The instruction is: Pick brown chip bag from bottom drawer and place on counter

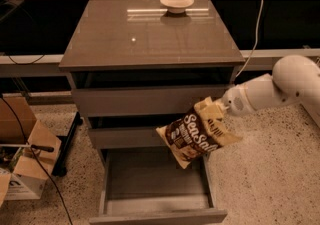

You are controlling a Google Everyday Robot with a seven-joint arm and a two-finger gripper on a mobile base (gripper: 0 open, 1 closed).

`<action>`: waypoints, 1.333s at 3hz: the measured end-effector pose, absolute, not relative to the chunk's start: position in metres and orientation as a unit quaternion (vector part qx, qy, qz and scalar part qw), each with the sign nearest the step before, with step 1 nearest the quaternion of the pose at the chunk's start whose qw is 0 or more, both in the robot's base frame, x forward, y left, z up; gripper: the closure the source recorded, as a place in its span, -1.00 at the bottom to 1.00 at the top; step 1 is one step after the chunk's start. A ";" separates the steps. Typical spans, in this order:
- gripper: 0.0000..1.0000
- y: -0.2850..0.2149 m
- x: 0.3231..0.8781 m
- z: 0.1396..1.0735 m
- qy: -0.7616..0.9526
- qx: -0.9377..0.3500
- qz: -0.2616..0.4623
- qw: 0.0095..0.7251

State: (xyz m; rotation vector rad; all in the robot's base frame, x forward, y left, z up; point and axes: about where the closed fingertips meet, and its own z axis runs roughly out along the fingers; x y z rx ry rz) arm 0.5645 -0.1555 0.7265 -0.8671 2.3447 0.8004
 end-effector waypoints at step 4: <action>1.00 -0.157 0.632 0.941 0.842 -0.364 0.179 0.357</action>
Offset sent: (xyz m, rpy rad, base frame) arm 0.0962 -0.0072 0.3127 -0.2416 -0.3698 -0.0867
